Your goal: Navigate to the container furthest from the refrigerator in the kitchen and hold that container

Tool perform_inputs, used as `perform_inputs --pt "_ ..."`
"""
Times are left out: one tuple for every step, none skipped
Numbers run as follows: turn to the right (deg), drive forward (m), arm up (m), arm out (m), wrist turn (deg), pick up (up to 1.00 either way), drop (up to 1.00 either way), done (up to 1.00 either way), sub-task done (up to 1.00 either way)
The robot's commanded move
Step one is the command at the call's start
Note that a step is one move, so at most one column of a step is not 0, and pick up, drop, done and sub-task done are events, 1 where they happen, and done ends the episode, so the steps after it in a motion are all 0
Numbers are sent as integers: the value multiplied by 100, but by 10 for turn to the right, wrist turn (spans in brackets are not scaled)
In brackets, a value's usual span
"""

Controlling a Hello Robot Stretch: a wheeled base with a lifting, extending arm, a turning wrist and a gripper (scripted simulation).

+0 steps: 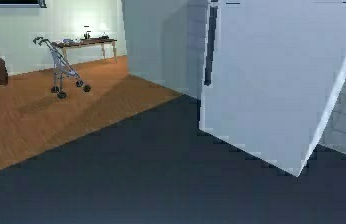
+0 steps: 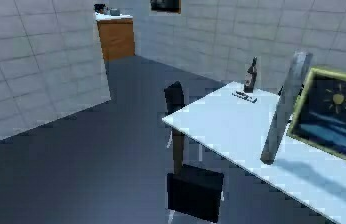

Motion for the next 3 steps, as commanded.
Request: perform_inputs --pt "450 0 0 0 0 0 0 0 0" --pt "450 0 0 0 0 0 0 0 0" --pt "-450 0 0 0 0 0 0 0 0"
